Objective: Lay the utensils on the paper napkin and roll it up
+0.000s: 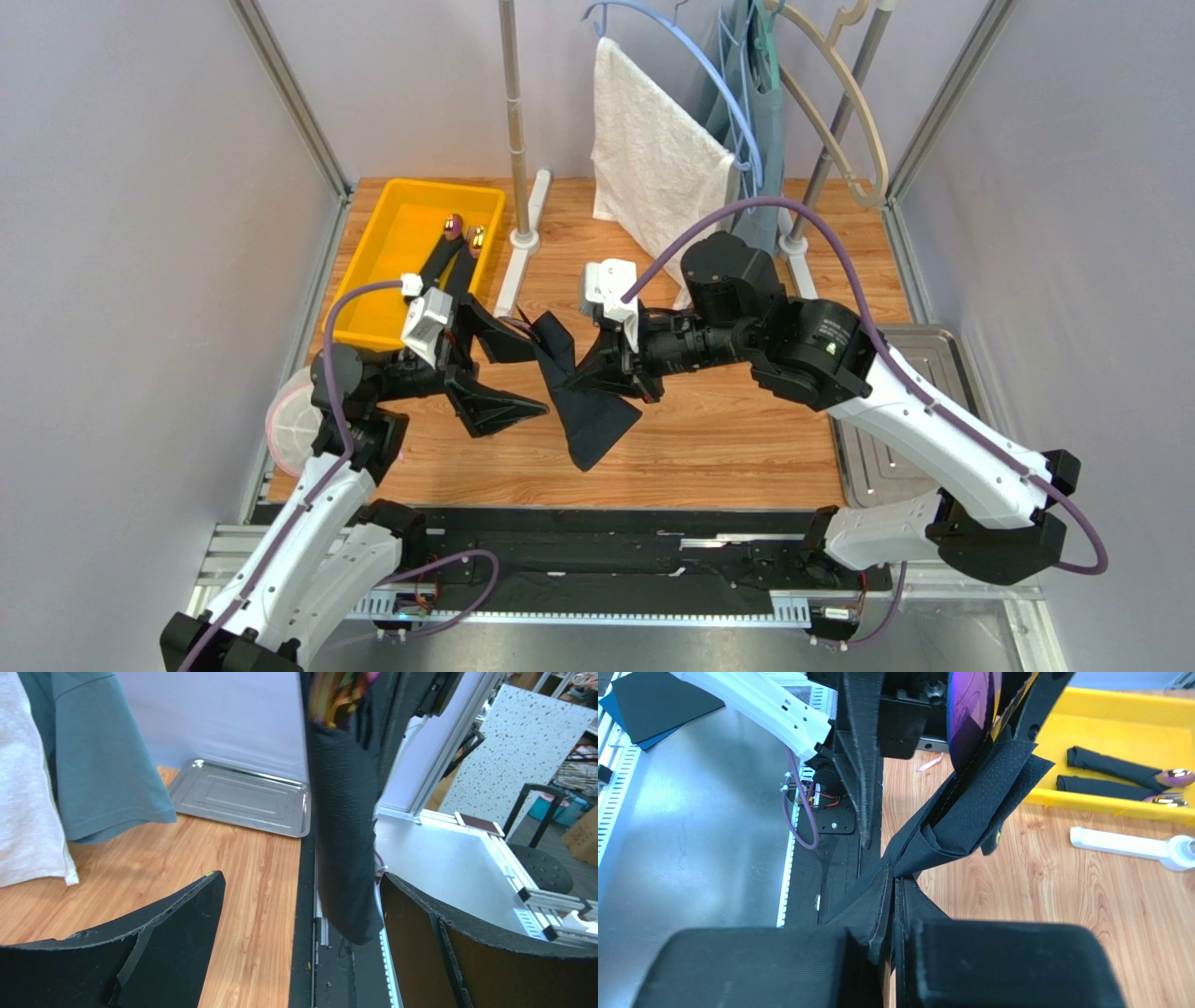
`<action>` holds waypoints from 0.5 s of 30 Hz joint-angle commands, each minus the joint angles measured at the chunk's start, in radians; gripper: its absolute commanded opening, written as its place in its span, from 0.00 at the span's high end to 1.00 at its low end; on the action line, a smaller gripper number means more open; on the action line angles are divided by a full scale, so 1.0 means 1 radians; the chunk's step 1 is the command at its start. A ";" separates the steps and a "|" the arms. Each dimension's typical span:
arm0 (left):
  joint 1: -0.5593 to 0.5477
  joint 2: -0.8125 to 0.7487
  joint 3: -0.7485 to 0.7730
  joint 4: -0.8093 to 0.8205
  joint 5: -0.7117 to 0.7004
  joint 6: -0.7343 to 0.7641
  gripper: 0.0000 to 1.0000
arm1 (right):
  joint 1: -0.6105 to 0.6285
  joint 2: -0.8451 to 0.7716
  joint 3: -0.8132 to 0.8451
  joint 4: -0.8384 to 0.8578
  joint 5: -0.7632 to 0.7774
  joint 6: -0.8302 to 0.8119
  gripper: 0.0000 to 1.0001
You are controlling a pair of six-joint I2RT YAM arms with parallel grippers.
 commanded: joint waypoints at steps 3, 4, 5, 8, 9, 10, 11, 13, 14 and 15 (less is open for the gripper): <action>-0.061 -0.004 0.018 0.123 -0.032 -0.061 0.12 | 0.040 -0.036 0.024 0.038 0.034 -0.063 1.00; -0.069 -0.006 0.023 0.123 -0.033 -0.058 0.13 | 0.045 -0.034 0.025 0.036 0.037 -0.069 1.00; -0.083 -0.004 0.027 0.124 -0.033 -0.058 0.14 | 0.052 -0.032 0.025 0.034 0.040 -0.072 1.00; -0.101 -0.006 0.040 0.124 -0.039 -0.051 0.19 | 0.068 -0.036 0.025 0.031 0.045 -0.075 1.00; -0.104 -0.004 0.040 0.124 -0.045 -0.048 0.20 | 0.072 -0.036 0.024 0.033 0.045 -0.077 1.00; -0.104 -0.004 0.046 0.124 -0.049 -0.048 0.21 | 0.077 -0.037 0.024 0.031 0.047 -0.083 1.00; -0.106 -0.003 0.047 0.126 -0.052 -0.049 0.24 | 0.092 -0.039 0.021 0.030 0.050 -0.088 1.00; -0.107 0.002 0.057 0.127 -0.061 -0.058 0.26 | 0.109 -0.045 0.015 0.025 0.062 -0.098 1.00; -0.110 0.004 0.060 0.135 -0.062 -0.063 0.27 | 0.124 -0.045 0.015 0.024 0.066 -0.106 1.00; -0.112 0.007 0.063 0.140 -0.062 -0.069 0.28 | 0.129 -0.048 0.013 0.022 0.074 -0.108 1.00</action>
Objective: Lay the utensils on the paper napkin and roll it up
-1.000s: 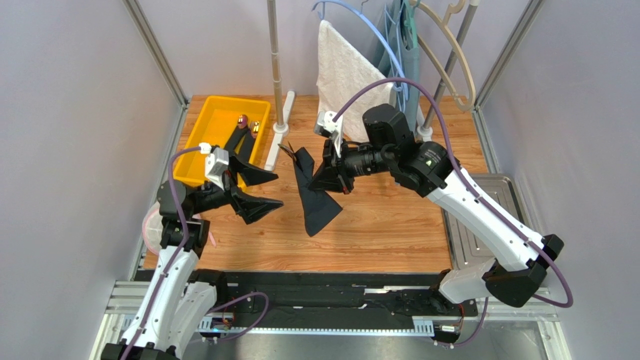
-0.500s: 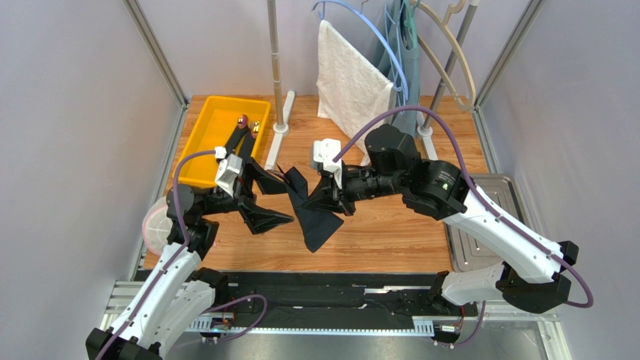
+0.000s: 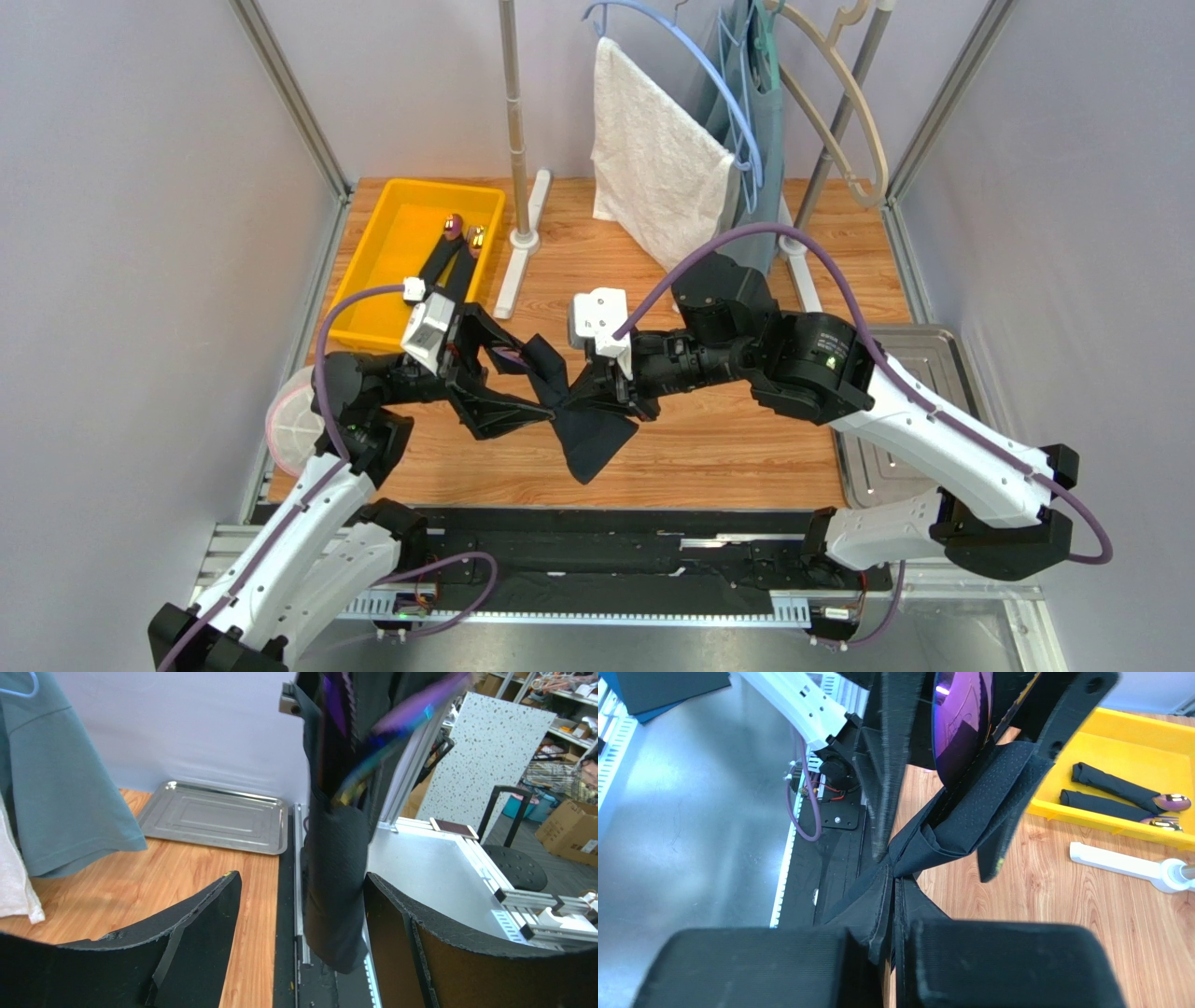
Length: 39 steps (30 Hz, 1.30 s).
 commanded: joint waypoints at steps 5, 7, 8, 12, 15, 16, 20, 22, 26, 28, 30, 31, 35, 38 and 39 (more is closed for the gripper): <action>-0.031 0.003 0.061 0.075 -0.008 -0.017 0.32 | 0.041 -0.028 0.019 0.036 0.039 -0.047 1.00; -0.035 0.001 0.061 0.075 -0.007 -0.023 0.35 | 0.041 -0.024 0.021 0.034 0.039 -0.047 1.00; -0.037 -0.003 0.061 0.076 -0.005 -0.029 0.37 | 0.042 -0.024 0.021 0.036 0.039 -0.045 1.00; -0.045 -0.016 0.065 0.078 -0.005 -0.045 0.39 | 0.042 -0.023 0.018 0.037 0.047 -0.042 1.00; -0.046 -0.019 0.070 0.078 -0.004 -0.051 0.42 | 0.041 -0.020 0.022 0.041 0.050 -0.040 1.00; -0.046 -0.019 0.070 0.078 -0.002 -0.054 0.45 | 0.041 -0.018 0.021 0.042 0.050 -0.042 1.00; -0.048 -0.019 0.076 0.079 -0.001 -0.060 0.55 | 0.041 -0.015 0.024 0.041 0.050 -0.040 1.00; -0.048 -0.017 0.076 0.084 0.000 -0.066 0.61 | 0.041 -0.018 0.022 0.042 0.050 -0.040 1.00; -0.049 -0.008 0.077 0.105 0.010 -0.095 0.81 | 0.041 -0.018 0.019 0.044 0.048 -0.042 1.00; -0.049 -0.008 0.076 0.113 0.010 -0.109 0.92 | 0.041 -0.020 0.013 0.045 0.048 -0.044 1.00; -0.049 -0.012 0.073 0.111 -0.002 -0.118 0.98 | 0.041 -0.023 0.012 0.044 0.048 -0.045 1.00; -0.049 -0.019 0.071 0.104 -0.016 -0.127 1.00 | 0.041 -0.023 0.005 0.044 0.051 -0.047 1.00; -0.048 -0.032 0.082 0.049 -0.040 -0.129 1.00 | 0.041 -0.024 -0.002 0.045 0.100 -0.039 0.99; -0.043 -0.040 0.102 -0.022 -0.060 -0.114 1.00 | 0.036 -0.024 -0.010 0.048 0.197 0.013 0.55; -0.032 -0.039 0.105 -0.034 -0.066 -0.114 1.00 | 0.027 -0.029 -0.018 0.053 0.206 0.044 0.31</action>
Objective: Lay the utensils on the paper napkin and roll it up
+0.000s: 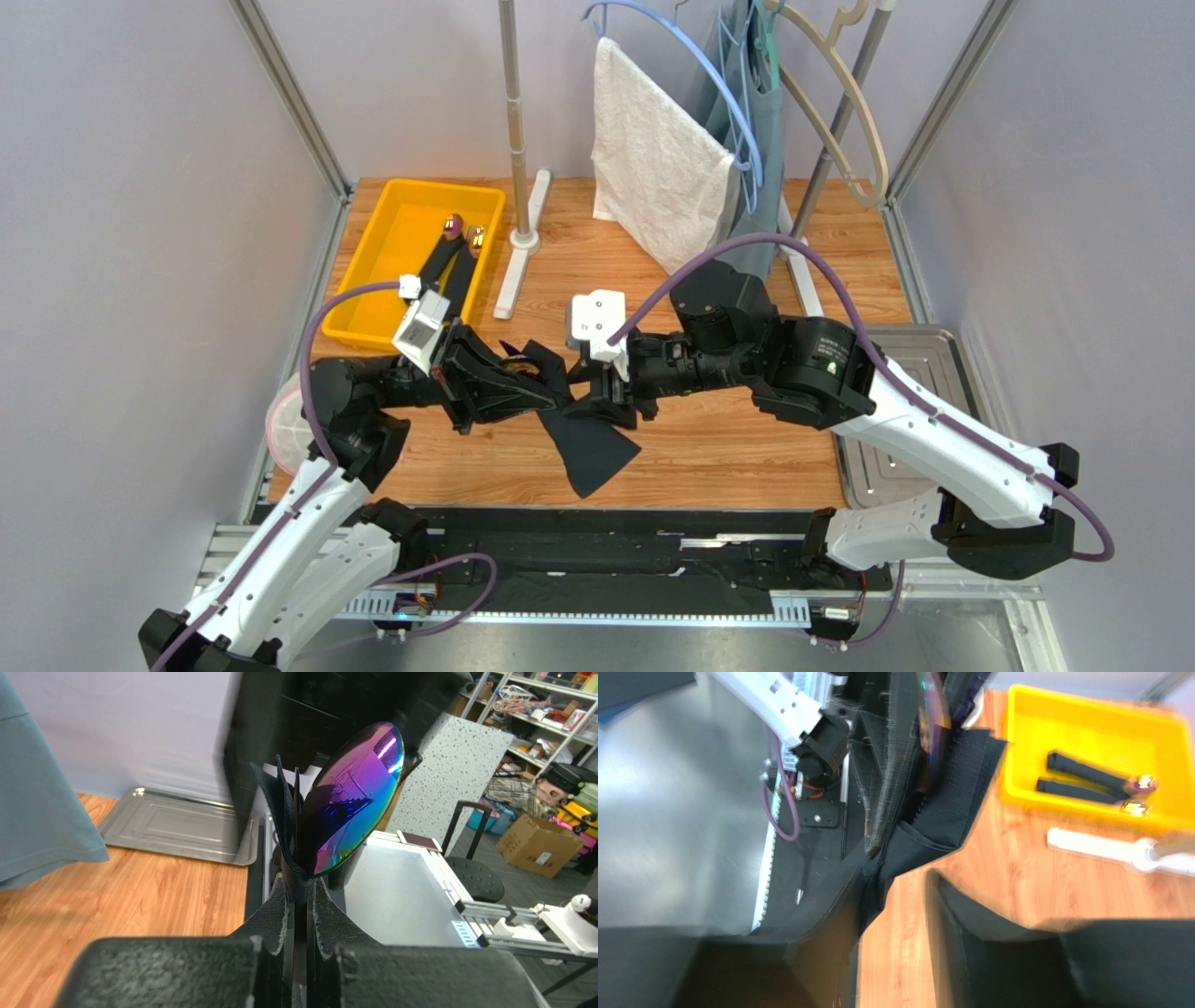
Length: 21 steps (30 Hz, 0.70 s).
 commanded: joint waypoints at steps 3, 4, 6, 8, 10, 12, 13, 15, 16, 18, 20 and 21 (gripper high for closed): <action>0.060 -0.013 0.065 0.006 -0.067 -0.045 1.00 | -0.062 -0.051 -0.059 0.059 0.118 0.103 0.06; 0.075 -0.009 0.068 0.004 -0.078 -0.066 1.00 | -0.096 -0.057 -0.070 0.056 0.112 0.132 0.05; 0.124 0.000 0.065 0.039 -0.082 -0.098 1.00 | -0.125 -0.085 -0.095 0.052 0.054 0.160 0.05; 0.150 0.023 0.066 0.063 -0.073 -0.122 1.00 | -0.153 -0.105 -0.107 0.050 -0.009 0.192 0.11; 0.152 0.042 0.073 0.084 -0.070 -0.126 1.00 | -0.162 -0.133 -0.128 0.042 -0.042 0.201 0.27; 0.152 0.052 0.077 0.102 -0.079 -0.129 1.00 | -0.164 -0.146 -0.142 0.035 -0.060 0.203 0.33; 0.152 0.062 0.079 0.110 -0.079 -0.134 1.00 | -0.165 -0.149 -0.153 0.033 -0.063 0.201 0.35; 0.152 0.069 0.082 0.125 -0.076 -0.139 1.00 | -0.173 -0.151 -0.159 0.032 -0.075 0.201 0.48; 0.152 0.071 0.082 0.127 -0.078 -0.145 1.00 | -0.180 -0.146 -0.159 0.033 -0.085 0.200 0.54; 0.152 0.072 0.083 0.133 -0.075 -0.149 1.00 | -0.191 -0.140 -0.153 0.033 -0.111 0.189 0.79; 0.152 0.072 0.089 0.130 -0.065 -0.160 1.00 | -0.213 -0.124 -0.148 0.024 -0.117 0.174 0.96; 0.152 0.074 0.094 0.130 -0.061 -0.163 1.00 | -0.222 -0.116 -0.150 0.018 -0.114 0.156 1.00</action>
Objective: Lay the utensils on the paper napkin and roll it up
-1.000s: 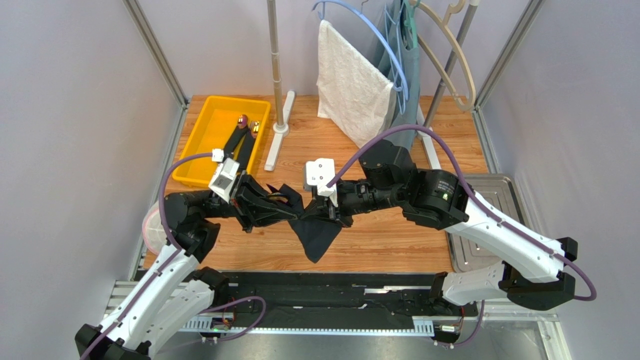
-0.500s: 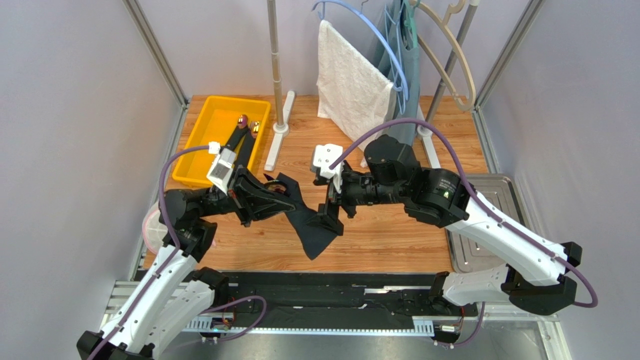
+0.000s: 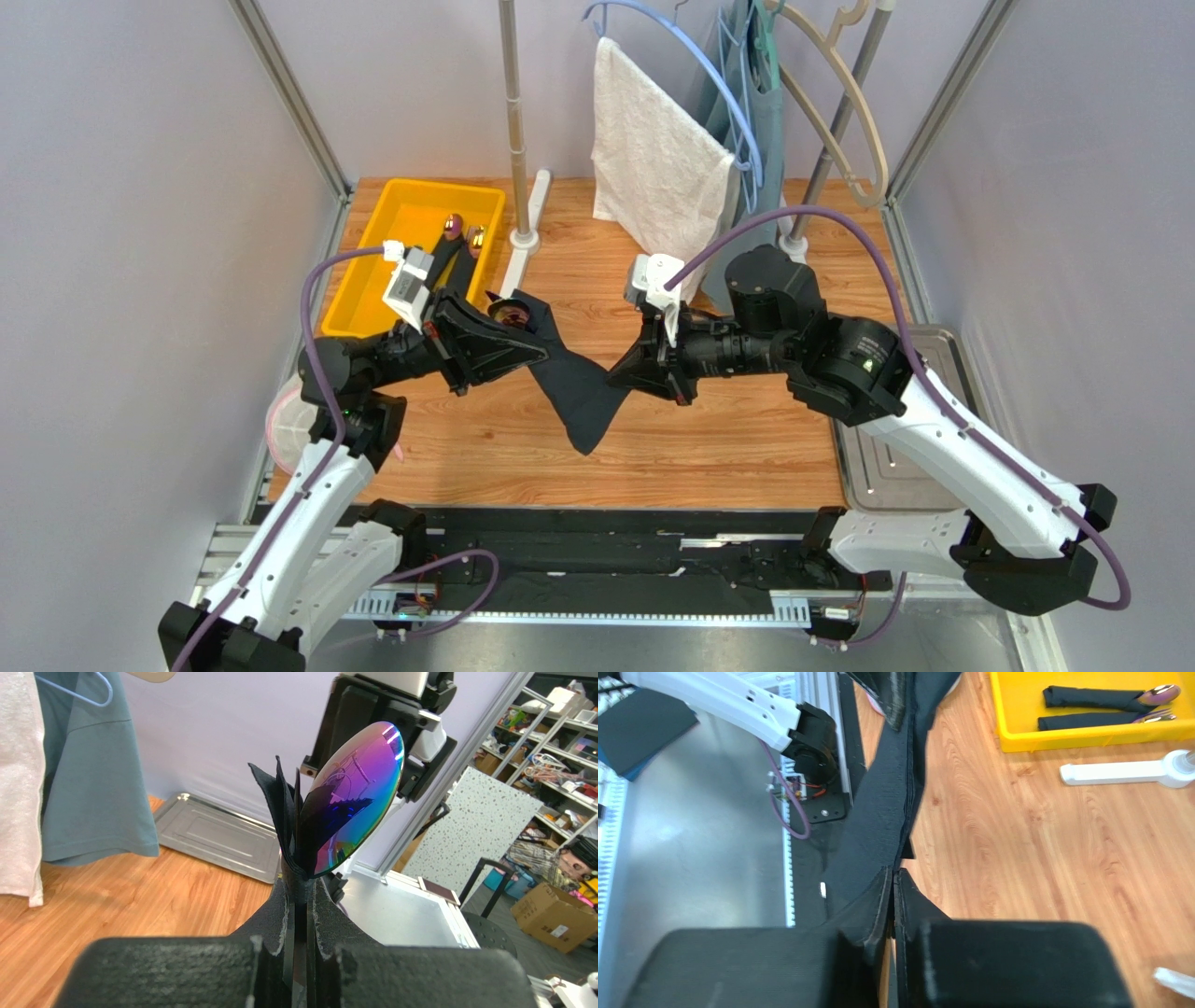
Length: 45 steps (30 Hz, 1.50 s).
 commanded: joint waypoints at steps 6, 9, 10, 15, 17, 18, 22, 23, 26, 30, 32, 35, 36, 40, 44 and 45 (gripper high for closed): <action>-0.003 -0.009 0.110 0.057 0.003 -0.059 1.00 | -0.079 0.097 0.028 0.029 -0.061 -0.068 1.00; -0.012 -0.003 0.130 0.057 0.000 -0.070 1.00 | -0.079 0.111 0.009 0.098 -0.067 -0.062 1.00; -0.013 0.000 0.135 0.054 -0.004 -0.070 1.00 | -0.079 0.115 0.004 0.114 -0.069 -0.061 1.00; -0.023 0.008 0.149 0.052 -0.017 -0.075 1.00 | -0.073 0.135 -0.008 0.193 -0.132 -0.024 1.00; -0.023 0.010 0.149 0.031 -0.026 -0.063 1.00 | -0.069 0.137 -0.008 0.198 -0.120 -0.013 0.99; -0.021 0.008 0.147 0.016 -0.035 -0.043 1.00 | -0.070 0.140 -0.001 0.175 -0.101 -0.012 0.96; -0.018 -0.006 0.144 -0.136 -0.134 0.054 1.00 | -0.098 0.138 0.062 0.074 0.009 0.004 0.78; -0.018 -0.007 0.149 -0.235 -0.168 0.081 1.00 | -0.107 0.129 0.076 0.063 0.058 0.010 0.68; -0.018 0.007 0.158 -0.361 -0.280 0.184 1.00 | -0.133 0.092 0.096 0.024 0.195 0.034 0.49; -0.018 0.060 0.187 -0.448 -0.384 0.240 1.00 | -0.144 0.074 0.139 -0.012 0.357 0.016 0.44; -0.018 0.074 0.210 -0.503 -0.423 0.275 1.00 | -0.145 0.071 0.156 -0.023 0.417 0.011 0.43; -0.018 0.100 0.241 -0.560 -0.484 0.304 1.00 | -0.147 0.074 0.179 -0.024 0.384 0.044 0.43; -0.018 0.109 0.242 -0.557 -0.486 0.300 1.00 | -0.147 0.081 0.188 -0.026 0.352 0.054 0.43; -0.018 0.120 0.258 -0.557 -0.489 0.283 1.00 | -0.145 0.132 0.183 -0.004 0.204 0.137 0.43; -0.018 0.119 0.262 -0.560 -0.494 0.254 1.00 | -0.145 0.202 0.188 0.055 0.146 0.218 0.30; -0.018 0.114 0.264 -0.561 -0.497 0.250 1.00 | -0.145 0.213 0.185 0.068 0.138 0.226 0.29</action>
